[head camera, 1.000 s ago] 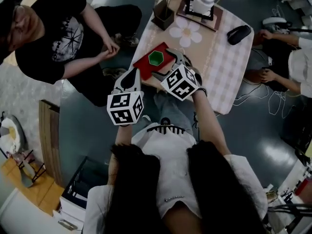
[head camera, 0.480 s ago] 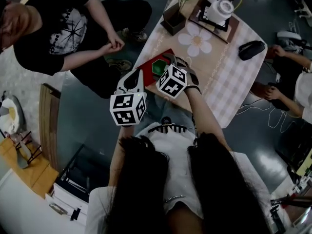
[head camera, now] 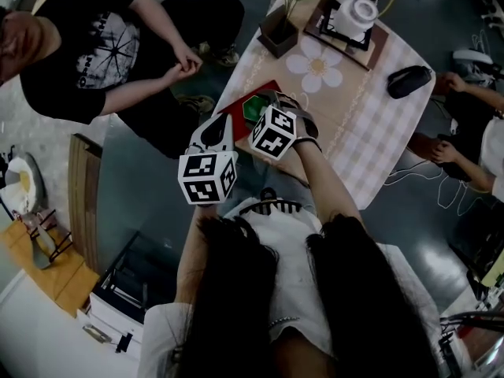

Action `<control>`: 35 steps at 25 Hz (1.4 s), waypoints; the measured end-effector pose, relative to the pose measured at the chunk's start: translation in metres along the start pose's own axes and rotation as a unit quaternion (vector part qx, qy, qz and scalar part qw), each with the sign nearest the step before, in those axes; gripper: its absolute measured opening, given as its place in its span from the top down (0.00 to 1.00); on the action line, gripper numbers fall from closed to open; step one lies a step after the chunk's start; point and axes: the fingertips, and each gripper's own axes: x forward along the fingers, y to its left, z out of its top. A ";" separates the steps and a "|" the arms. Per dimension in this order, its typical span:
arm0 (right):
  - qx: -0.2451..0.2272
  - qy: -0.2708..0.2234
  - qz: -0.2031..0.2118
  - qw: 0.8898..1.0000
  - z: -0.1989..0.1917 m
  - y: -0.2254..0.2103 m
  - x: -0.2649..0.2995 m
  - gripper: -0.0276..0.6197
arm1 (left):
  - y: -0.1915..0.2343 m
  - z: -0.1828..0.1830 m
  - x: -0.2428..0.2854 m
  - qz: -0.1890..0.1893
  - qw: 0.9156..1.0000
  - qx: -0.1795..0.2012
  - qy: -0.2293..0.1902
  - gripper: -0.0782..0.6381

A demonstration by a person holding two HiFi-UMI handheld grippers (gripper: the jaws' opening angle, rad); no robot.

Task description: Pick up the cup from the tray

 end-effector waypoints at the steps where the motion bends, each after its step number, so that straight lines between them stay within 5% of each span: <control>1: 0.001 0.000 -0.001 1.000 -0.001 0.000 -0.001 0.45 | 0.000 0.000 0.000 0.001 1.000 0.001 0.001 0.88; 11: 0.105 -0.028 -0.078 0.991 -0.037 -0.043 -0.064 0.45 | -0.023 0.006 0.012 -0.023 0.999 0.022 0.003 0.88; 22: 0.262 -0.001 -0.179 0.948 -0.150 -0.068 -0.115 0.45 | -0.090 0.015 0.034 -0.103 0.991 0.090 0.016 0.88; 28: 0.298 0.002 -0.204 0.932 -0.179 -0.065 -0.121 0.45 | -0.108 0.017 0.042 -0.123 0.987 0.105 0.016 0.88; 35: 0.312 -0.009 -0.201 0.929 -0.191 -0.051 -0.113 0.45 | -0.118 0.004 0.041 -0.136 0.985 0.107 0.025 0.88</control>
